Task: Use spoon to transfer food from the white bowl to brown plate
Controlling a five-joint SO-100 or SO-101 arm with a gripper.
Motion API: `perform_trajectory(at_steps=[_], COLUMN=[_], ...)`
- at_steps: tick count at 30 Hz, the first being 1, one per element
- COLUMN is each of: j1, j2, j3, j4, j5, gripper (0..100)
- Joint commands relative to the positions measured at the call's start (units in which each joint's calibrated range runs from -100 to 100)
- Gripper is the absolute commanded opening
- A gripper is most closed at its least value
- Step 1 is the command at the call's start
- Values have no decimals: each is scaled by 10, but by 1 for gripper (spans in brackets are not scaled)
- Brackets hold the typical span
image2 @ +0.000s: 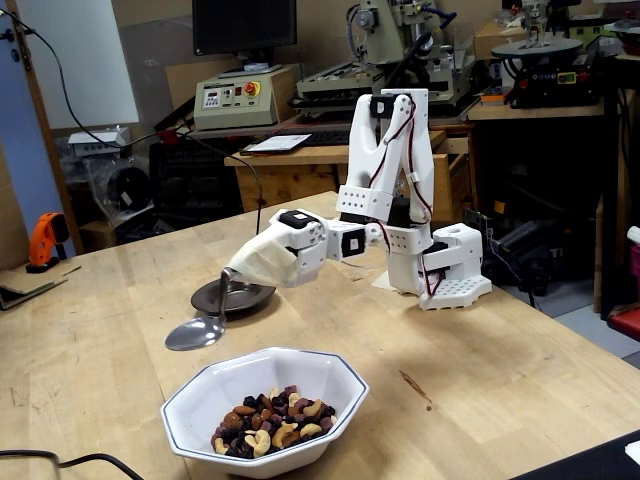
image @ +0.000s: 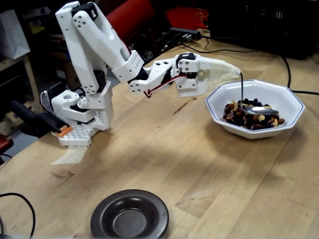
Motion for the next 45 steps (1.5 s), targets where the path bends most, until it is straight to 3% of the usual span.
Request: perform_trajectory(at_steps=[1,11,28,45], j1=[-34,-104,-96,-96], j2=[-33,-31,-28,80], j3=[-26,-26,-26,-32], j4=[-8,-7,-7,-9], j5=[1,1,1,2], gripper=[4,4,4,4])
